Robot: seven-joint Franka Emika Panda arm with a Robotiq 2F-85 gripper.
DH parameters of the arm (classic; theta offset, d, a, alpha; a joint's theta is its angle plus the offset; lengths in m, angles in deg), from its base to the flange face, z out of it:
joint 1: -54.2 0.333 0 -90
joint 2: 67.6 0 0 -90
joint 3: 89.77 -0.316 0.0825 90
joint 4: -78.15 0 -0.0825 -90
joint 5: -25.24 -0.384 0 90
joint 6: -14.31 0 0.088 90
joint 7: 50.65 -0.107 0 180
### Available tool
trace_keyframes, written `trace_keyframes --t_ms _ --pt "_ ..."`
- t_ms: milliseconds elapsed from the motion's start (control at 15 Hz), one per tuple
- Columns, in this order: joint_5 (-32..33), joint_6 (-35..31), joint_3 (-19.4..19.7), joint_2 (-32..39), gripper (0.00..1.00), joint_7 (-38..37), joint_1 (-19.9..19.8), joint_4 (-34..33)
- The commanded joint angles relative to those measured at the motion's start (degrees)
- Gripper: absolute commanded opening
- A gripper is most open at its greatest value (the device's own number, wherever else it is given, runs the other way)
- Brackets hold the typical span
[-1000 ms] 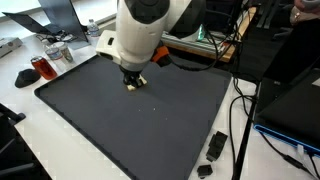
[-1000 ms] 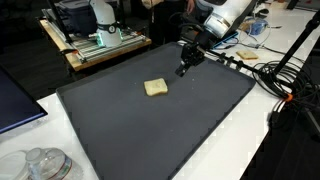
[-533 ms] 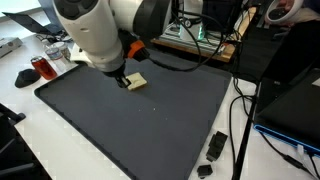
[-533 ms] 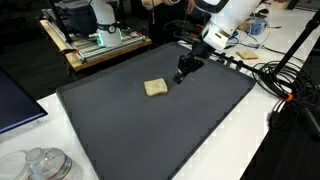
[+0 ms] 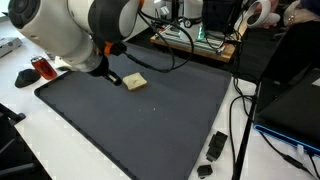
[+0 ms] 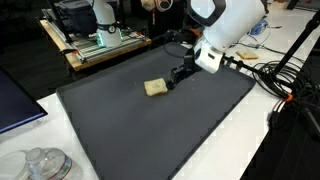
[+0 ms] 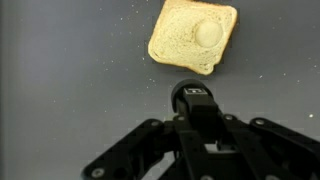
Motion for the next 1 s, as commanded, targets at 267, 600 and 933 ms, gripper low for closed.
trace_keyframes --t_ms 267,600,933 --pt "-6.3 0.6 -1.9 4.9 0.05 10.5 -5.5 -6.2" --pt "-9.6 -7.4 -4.0 1.8 0.05 14.1 -9.2 1.7" --pt "-13.6 -18.5 -6.5 -3.9 0.05 18.1 -14.1 14.4"
